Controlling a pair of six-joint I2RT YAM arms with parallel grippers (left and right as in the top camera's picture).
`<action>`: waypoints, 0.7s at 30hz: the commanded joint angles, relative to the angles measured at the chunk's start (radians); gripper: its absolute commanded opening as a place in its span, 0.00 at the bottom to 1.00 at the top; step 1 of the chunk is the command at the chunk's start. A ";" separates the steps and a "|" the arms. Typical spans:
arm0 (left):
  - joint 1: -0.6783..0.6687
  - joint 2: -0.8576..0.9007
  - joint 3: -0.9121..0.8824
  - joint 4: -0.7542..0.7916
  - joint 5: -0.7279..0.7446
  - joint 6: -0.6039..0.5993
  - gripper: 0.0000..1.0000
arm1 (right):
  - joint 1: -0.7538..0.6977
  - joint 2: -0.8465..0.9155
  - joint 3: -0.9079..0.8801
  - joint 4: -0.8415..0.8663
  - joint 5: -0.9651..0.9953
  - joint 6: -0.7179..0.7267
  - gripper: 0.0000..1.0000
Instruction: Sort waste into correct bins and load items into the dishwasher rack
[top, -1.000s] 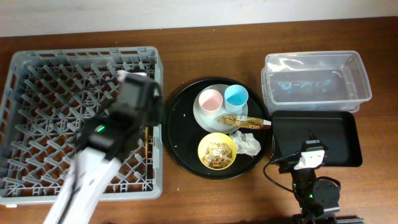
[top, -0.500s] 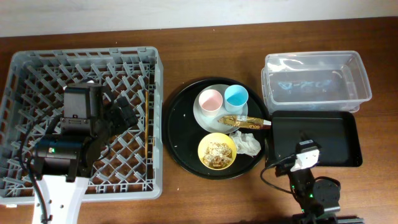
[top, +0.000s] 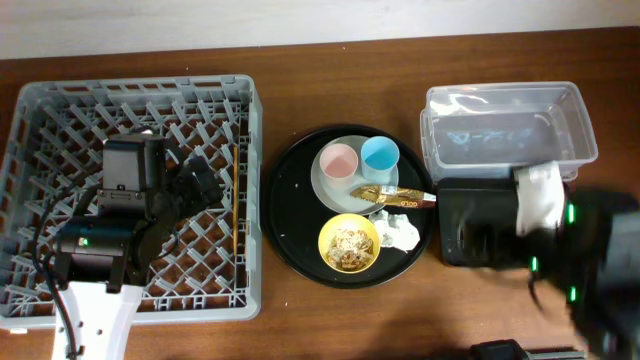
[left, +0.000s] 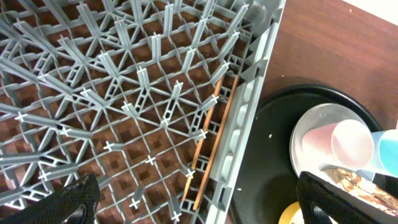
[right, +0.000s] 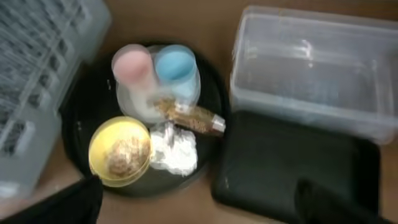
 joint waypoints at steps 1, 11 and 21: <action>0.003 -0.011 0.005 0.000 0.003 -0.011 0.99 | -0.003 0.234 0.247 -0.118 -0.041 0.030 0.99; 0.003 -0.011 0.005 0.000 0.003 -0.011 0.99 | -0.003 0.518 0.150 -0.290 -0.206 0.063 0.47; 0.003 -0.011 0.005 0.000 0.003 -0.011 0.99 | 0.167 0.517 -0.278 0.160 -0.175 0.412 0.69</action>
